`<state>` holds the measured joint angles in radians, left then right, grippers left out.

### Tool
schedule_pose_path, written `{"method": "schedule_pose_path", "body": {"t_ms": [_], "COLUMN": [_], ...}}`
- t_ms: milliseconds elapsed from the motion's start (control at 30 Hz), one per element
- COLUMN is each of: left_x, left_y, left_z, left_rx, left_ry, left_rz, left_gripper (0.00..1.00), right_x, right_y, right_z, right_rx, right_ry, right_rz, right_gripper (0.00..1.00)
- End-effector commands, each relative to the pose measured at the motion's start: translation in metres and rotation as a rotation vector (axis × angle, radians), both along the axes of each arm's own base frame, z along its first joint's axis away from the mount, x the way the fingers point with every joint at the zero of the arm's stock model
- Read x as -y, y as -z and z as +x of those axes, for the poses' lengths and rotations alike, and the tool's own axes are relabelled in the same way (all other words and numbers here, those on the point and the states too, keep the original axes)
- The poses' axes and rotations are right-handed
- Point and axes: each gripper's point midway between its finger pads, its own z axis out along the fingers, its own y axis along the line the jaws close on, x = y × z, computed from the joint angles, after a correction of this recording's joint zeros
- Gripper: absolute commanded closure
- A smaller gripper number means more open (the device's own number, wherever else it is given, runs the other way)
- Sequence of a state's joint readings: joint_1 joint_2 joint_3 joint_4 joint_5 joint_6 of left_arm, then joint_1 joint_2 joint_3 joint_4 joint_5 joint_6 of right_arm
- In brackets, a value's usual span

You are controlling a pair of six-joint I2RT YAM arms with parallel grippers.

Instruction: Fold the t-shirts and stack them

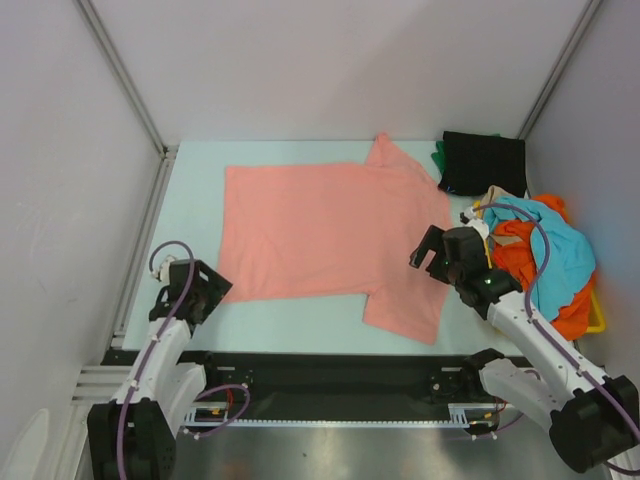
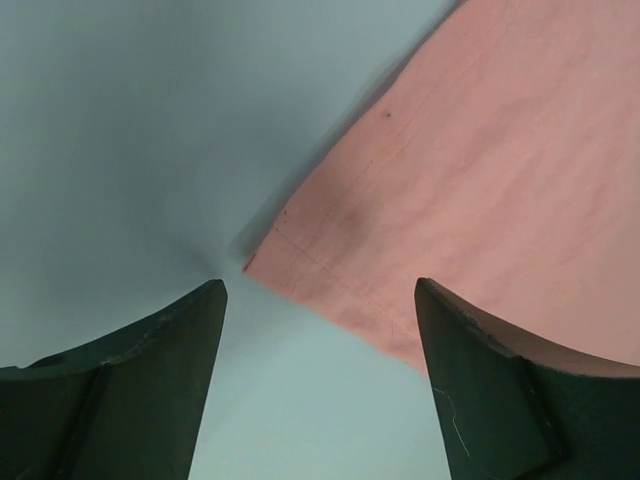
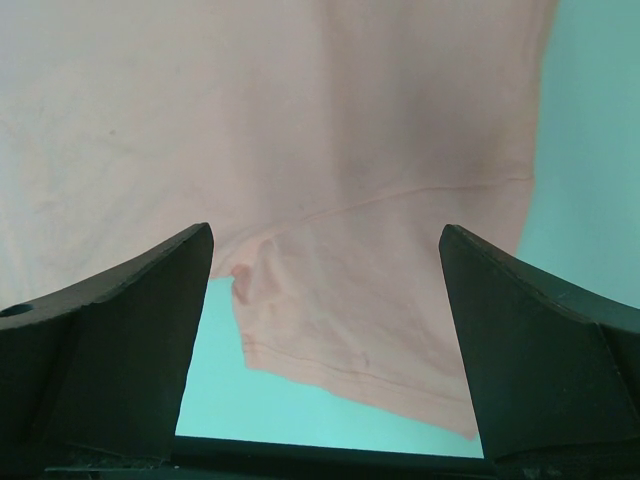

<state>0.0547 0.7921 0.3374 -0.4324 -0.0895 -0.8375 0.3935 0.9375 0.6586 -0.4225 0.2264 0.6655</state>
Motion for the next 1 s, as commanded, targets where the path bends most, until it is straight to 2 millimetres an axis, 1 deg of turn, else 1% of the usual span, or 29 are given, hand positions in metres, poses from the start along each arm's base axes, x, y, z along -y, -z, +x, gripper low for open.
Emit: {"method": "schedule_pose_path", "body": {"t_ms": [0,33,100,133,167,200,233,300,333,367,400,433,467,500,533,567,600,633,700,733,767,800,867,900,967], "left_x": [-0.005,-0.004,0.001,0.002,0.003,0.005,0.005,0.004,0.002,0.000,-0.001,-0.004,-0.007,-0.010,-0.016,-0.019,-0.021,-0.030,-0.033,-0.036,-0.039,-0.034,-0.034,-0.035,-0.036], "left_y": [-0.002,0.002,0.003,0.006,0.006,0.006,0.006,0.005,0.001,-0.001,-0.003,-0.008,-0.010,-0.013,-0.013,-0.014,-0.014,-0.015,-0.014,-0.013,-0.011,-0.011,-0.006,-0.006,-0.004], "left_z": [0.014,0.015,0.020,0.019,0.020,0.023,0.023,0.025,0.029,0.031,0.033,0.036,0.038,0.040,0.041,0.042,0.044,0.045,0.049,0.049,0.049,0.051,0.049,0.050,0.049], "left_rx": [0.048,0.048,0.073,0.071,0.074,0.084,0.085,0.092,0.108,0.118,0.125,0.136,0.143,0.152,0.152,0.158,0.166,0.168,0.180,0.178,0.175,0.186,0.181,0.190,0.187], "left_ry": [-0.011,-0.008,0.004,0.005,0.008,0.014,0.015,0.019,0.016,0.016,0.020,0.015,0.008,0.004,-0.015,-0.024,-0.029,-0.058,-0.050,-0.059,-0.066,-0.046,-0.052,-0.051,-0.051], "left_rz": [0.022,0.016,-0.008,-0.016,-0.020,-0.026,-0.025,-0.015,-0.004,0.004,0.016,0.026,0.039,0.050,0.053,0.048,0.047,0.046,0.023,0.019,0.020,-0.005,-0.012,-0.009,-0.006], "left_gripper": [0.20,0.22,0.25,0.30,0.33,0.37,0.45,0.58,0.72,0.79,0.86,0.95,0.99,1.00,1.00,1.00,1.00,1.00,1.00,1.00,1.00,1.00,1.00,1.00,1.00], "right_x": [0.012,0.016,0.024,0.028,0.033,0.037,0.038,0.037,0.036,0.034,0.029,0.024,0.016,0.013,-0.002,-0.011,-0.014,-0.022,-0.018,-0.018,-0.017,-0.010,-0.008,-0.006,-0.009], "right_y": [0.001,0.003,0.003,0.006,0.007,0.012,0.015,0.021,0.030,0.034,0.040,0.045,0.045,0.048,0.050,0.055,0.061,0.066,0.074,0.079,0.081,0.086,0.090,0.096,0.102], "right_z": [-0.007,-0.010,-0.011,-0.016,-0.017,-0.023,-0.027,-0.036,-0.046,-0.052,-0.062,-0.068,-0.072,-0.077,-0.087,-0.094,-0.099,-0.108,-0.115,-0.124,-0.128,-0.133,-0.138,-0.142,-0.146], "right_rx": [-0.019,-0.031,-0.045,-0.070,-0.082,-0.113,-0.128,-0.168,-0.214,-0.235,-0.268,-0.279,-0.288,-0.303,-0.321,-0.334,-0.362,-0.380,-0.397,-0.422,-0.427,-0.434,-0.432,-0.443,-0.455], "right_ry": [0.033,0.038,0.072,0.089,0.109,0.121,0.127,0.140,0.135,0.137,0.115,0.102,0.120,0.125,0.074,0.048,0.078,0.041,0.061,0.071,0.077,0.091,0.112,0.113,0.101], "right_rz": [-0.008,-0.014,-0.006,-0.001,0.004,0.000,0.002,0.018,0.015,0.028,0.017,0.010,0.032,0.010,0.012,0.014,0.008,-0.017,-0.077,-0.103,-0.115,-0.145,-0.136,-0.136,-0.108], "right_gripper": [0.00,0.00,0.00,0.00,0.00,0.00,0.00,0.01,0.00,0.00,0.00,0.00,0.00,0.00,0.00,0.00,0.00,0.00,0.00,0.00,0.00,0.00,0.01,0.02,0.09]}}
